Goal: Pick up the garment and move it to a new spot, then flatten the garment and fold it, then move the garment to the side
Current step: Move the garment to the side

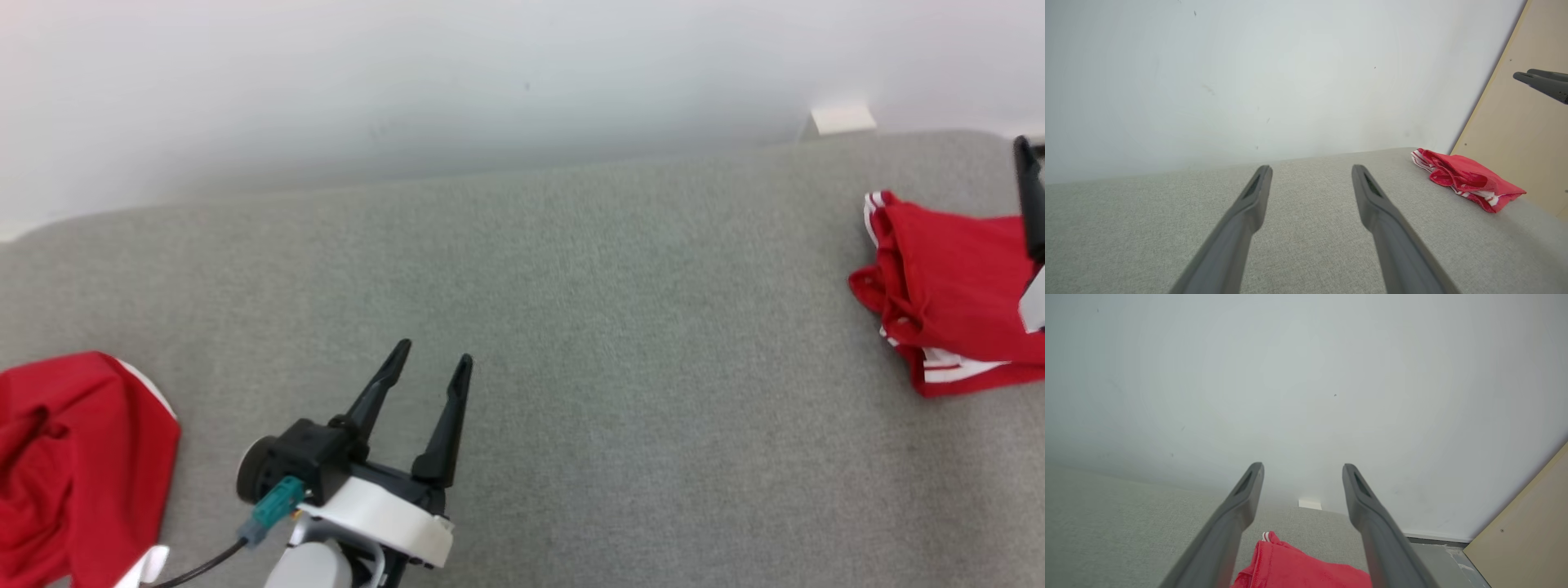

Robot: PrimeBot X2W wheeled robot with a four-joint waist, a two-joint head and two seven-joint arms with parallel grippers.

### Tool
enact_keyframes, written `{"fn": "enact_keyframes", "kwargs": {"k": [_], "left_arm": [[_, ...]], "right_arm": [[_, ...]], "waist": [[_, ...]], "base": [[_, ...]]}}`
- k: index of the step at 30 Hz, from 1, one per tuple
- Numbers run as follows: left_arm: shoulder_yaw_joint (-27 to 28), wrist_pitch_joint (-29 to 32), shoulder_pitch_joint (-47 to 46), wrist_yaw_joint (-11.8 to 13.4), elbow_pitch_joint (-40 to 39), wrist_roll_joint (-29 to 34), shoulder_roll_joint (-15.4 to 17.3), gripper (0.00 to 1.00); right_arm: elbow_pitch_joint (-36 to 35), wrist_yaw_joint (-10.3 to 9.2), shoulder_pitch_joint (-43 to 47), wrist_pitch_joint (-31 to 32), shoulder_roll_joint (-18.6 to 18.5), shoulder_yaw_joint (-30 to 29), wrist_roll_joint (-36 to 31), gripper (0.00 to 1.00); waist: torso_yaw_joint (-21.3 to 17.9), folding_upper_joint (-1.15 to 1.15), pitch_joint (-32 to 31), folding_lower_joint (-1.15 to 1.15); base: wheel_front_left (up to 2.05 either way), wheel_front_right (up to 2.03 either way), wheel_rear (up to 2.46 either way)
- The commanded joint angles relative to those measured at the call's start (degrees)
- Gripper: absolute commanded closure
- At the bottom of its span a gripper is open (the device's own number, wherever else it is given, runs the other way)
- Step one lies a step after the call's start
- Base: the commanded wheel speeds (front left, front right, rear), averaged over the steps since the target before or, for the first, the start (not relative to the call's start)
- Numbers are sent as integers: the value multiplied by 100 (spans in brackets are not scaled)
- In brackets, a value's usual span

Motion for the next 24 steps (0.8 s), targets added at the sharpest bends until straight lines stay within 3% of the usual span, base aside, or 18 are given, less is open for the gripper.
{"fn": "enact_keyframes", "kwargs": {"k": [1, 6, 12, 18, 24], "left_arm": [[85, 1, 109, 42, 4, -77, 4, 0], [458, 2, 303, 109, 1, -84, 49, 0], [900, 1, 555, 190, -12, -56, 123, 0], [1223, 2, 783, 192, 14, -31, 86, 0], [1400, 2, 1040, 144, 75, -6, 0, 0]], "right_arm": [[-216, -14, 220, -16, -35, 28, 138, 0], [-1286, -14, 981, -36, -123, -17, 501, 0], [-2382, -14, 2139, -28, -5, -578, 466, 0], [-3315, -14, 3446, -77, 520, -1432, 136, 0], [-3881, -13, 4526, -123, 1233, -1822, -328, 0]], "waist": [[158, 0, -325, 0], [361, 0, -640, 0], [626, 0, -907, 0], [799, 0, -1014, 0], [818, 0, -1065, 0]], "base": [[0, 0, 0], [0, 0, 0], [0, 0, 0], [0, 0, 0], [0, 0, 0]]}}
